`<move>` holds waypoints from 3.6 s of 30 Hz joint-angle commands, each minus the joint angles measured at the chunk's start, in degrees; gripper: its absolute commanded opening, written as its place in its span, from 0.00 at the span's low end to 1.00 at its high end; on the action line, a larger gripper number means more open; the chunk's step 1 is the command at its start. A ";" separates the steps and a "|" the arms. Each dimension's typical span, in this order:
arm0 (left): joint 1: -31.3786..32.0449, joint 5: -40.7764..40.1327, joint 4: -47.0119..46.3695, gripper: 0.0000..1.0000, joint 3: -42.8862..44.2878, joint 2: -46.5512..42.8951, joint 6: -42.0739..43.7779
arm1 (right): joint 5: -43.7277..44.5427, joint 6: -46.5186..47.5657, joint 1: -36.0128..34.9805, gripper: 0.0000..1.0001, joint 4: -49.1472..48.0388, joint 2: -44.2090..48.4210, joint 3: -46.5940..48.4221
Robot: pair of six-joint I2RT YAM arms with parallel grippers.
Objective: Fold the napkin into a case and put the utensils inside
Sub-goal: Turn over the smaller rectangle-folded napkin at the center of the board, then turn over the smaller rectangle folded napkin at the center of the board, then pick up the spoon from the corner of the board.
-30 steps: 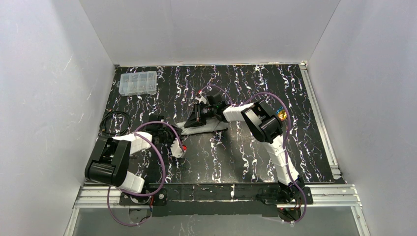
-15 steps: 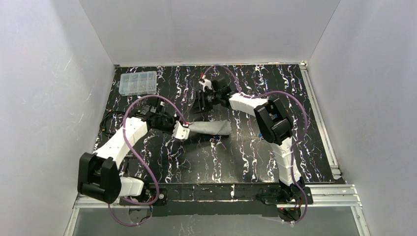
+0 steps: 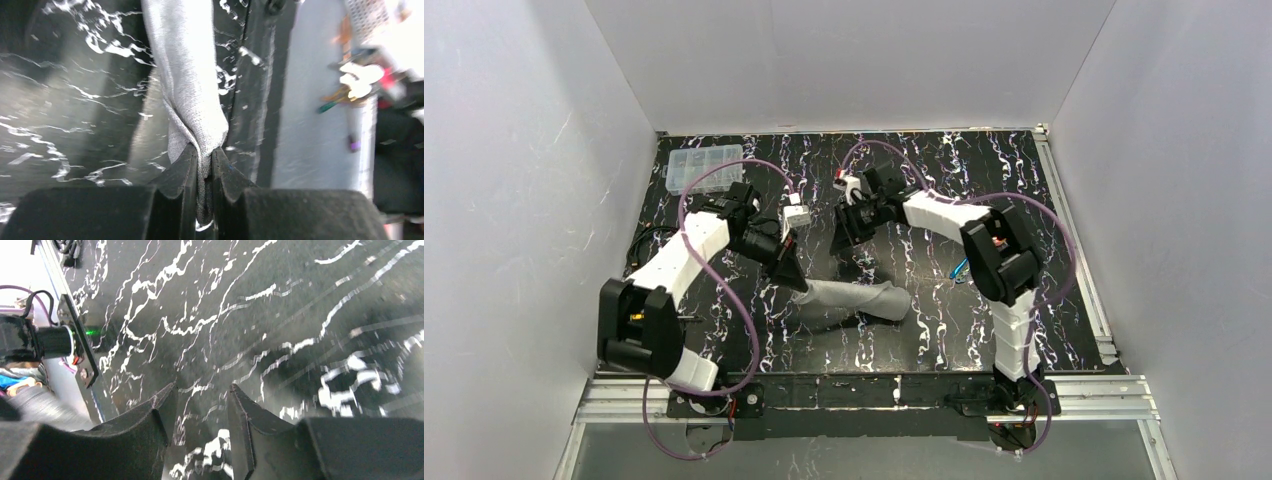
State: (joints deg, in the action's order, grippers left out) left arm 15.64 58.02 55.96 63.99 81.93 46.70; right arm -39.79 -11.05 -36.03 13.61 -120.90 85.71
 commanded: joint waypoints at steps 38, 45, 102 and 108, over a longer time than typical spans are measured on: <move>-13.86 -20.41 -7.97 0.59 3.82 11.89 -26.18 | -5.27 -15.11 -6.14 0.42 -16.87 0.10 -8.46; -12.04 -23.37 -3.39 0.57 11.88 8.08 -19.91 | -3.95 -14.65 -6.92 0.42 -16.36 -0.87 -7.58; -0.98 -35.11 10.37 0.53 31.38 11.15 -27.27 | 18.53 -19.54 28.86 0.99 5.66 31.39 -18.06; -8.79 -35.41 8.13 0.86 32.49 10.14 -30.37 | 39.95 -18.83 38.43 0.99 10.96 30.04 -18.99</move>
State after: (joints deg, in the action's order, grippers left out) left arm 12.80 23.14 60.99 96.33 92.77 19.35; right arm -15.18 -28.56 3.66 19.90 -89.01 66.04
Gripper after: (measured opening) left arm 0.775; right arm 0.985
